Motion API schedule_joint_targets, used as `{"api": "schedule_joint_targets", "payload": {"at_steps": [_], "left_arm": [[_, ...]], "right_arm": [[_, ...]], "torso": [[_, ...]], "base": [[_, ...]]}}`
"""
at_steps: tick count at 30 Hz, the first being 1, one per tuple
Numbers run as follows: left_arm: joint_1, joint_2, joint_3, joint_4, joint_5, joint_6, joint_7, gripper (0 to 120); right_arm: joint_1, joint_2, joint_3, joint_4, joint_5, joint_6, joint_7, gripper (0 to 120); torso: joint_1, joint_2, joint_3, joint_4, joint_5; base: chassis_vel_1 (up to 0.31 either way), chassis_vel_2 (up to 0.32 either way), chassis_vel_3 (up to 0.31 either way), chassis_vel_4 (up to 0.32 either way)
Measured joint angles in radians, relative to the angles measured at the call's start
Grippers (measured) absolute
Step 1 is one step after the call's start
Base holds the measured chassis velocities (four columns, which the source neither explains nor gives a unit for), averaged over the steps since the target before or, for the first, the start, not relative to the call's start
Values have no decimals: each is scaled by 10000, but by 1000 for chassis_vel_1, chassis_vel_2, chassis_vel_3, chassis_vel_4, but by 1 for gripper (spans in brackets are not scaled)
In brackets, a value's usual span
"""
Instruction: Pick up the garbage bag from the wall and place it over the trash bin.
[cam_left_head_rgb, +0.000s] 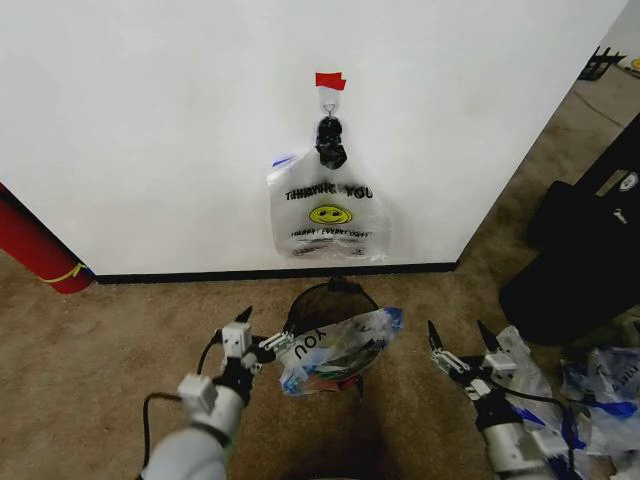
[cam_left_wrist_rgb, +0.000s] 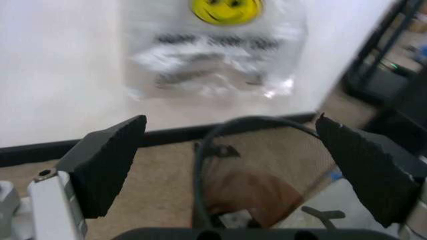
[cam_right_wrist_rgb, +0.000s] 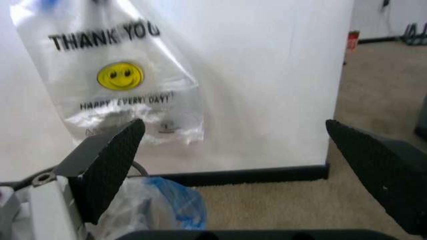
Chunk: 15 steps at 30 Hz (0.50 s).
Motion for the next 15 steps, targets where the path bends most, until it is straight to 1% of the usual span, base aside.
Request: {"api": "schedule_joint_targets", "payload": {"at_steps": [1,4,5,7,8,10,11,15], "left_arm": [[-305,93,120,141,-281,212,131,100],[-1712,488,496,633,-1514,1143,639,100],[-1712,488,496,633,-1514,1143,639,100],[-2916,765,870,1039,-2194,1640,1110,100],[-3134,816,964,1115,-2299,1721,1194,100],[-4287,1053,1498,1614,-2855,2232,1641,100],[-4287,1053,1498,1614,-2855,2232,1641,100],[-6057,1154,2403,2587,-3757,3237,2270,100]], "right_arm": [[-170,103,25,132,-154,96,-2,100],[-736,611,70,574,-686,517,-65,100],[-736,611,70,574,-686,517,-65,100],[-1076,898,88,976,-849,692,-94,100],[-1114,925,93,1019,-864,710,-99,100],[-1340,1070,188,1247,-1002,835,-138,100],[-1340,1070,188,1247,-1002,835,-138,100],[-1443,1180,433,1289,-1038,946,-175,100]], "torso": [[0,0,0,0,-1],[0,0,0,1,-1],[0,0,0,1,-1],[0,0,0,0,0],[0,0,0,0,-1],[0,0,1,-1,0],[0,0,1,-1,0],[1,0,1,2,4]], "base": [[0,0,0,0],[0,0,0,0],[0,0,0,0],[0,0,0,0],[0,0,0,0],[0,0,0,0],[0,0,0,0],[0,0,0,0]]}}
